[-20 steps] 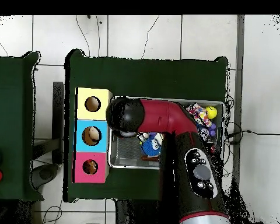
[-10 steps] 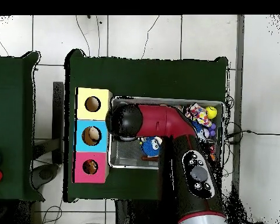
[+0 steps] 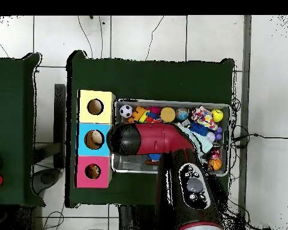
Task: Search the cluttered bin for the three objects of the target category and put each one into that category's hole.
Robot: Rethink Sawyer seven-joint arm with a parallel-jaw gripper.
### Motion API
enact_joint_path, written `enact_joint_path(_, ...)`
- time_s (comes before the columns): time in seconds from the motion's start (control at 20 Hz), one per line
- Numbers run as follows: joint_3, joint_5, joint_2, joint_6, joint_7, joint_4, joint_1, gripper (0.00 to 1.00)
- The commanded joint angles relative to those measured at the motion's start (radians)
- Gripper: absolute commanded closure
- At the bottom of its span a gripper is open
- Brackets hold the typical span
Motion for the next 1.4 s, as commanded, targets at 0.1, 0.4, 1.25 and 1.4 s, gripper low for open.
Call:
enact_joint_path(0.1, -0.094, -0.053, 0.052, -0.161, 0.245, 0.141, 0.056, 0.0)
enact_joint_path(0.4, -0.156, 0.004, 0.083, -0.277, 0.304, 0.186, 0.112, 0.0)
enact_joint_path(1.25, -0.221, 0.202, 0.145, -0.477, 0.421, 0.228, 0.225, 0.0)
enact_joint_path(1.4, -0.201, 0.215, 0.185, -0.468, 0.402, 0.157, 0.211, 0.0)
